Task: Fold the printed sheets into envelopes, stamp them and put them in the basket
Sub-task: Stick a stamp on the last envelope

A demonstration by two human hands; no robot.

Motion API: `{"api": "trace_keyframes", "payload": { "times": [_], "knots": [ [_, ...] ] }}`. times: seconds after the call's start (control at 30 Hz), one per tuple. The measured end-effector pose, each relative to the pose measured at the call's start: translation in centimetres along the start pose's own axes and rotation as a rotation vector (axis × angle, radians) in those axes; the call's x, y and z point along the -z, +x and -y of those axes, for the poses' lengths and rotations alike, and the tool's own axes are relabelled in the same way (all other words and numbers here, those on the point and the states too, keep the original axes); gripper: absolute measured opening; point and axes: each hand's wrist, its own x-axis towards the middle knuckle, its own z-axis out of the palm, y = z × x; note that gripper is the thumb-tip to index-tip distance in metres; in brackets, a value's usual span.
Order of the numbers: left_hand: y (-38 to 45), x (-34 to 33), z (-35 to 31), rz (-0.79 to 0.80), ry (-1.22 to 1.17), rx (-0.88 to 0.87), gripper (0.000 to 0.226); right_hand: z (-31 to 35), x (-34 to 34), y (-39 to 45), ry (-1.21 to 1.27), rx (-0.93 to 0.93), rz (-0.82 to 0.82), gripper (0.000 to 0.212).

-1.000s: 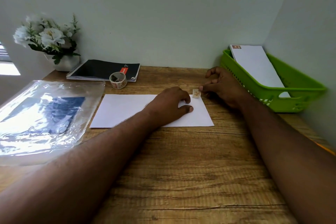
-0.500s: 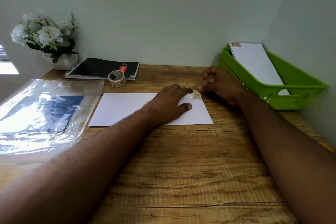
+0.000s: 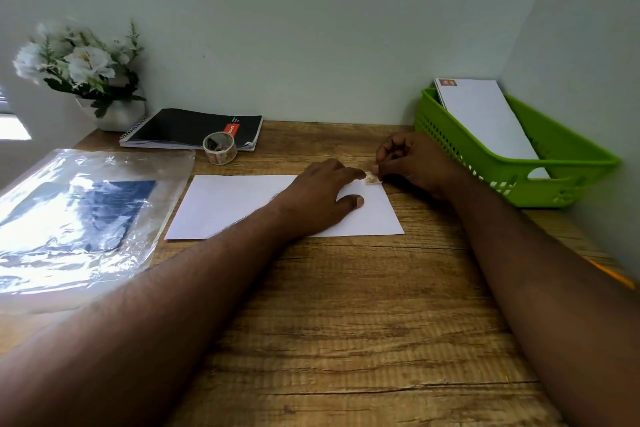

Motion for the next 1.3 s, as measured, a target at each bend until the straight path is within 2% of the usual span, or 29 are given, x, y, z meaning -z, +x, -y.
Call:
{"api": "trace_keyframes", "payload": {
  "times": [0.73, 1.3],
  "knots": [
    [-0.08, -0.26, 0.11, 0.026, 0.092, -0.045, 0.053, -0.26, -0.22, 0.05, -0.022, 0.01, -0.021, 0.016],
    [0.17, -0.15, -0.05, 0.048, 0.137, -0.04, 0.051, -0.12, -0.83, 0.56, -0.261, 0.043, -0.044, 0.022]
  ]
}}
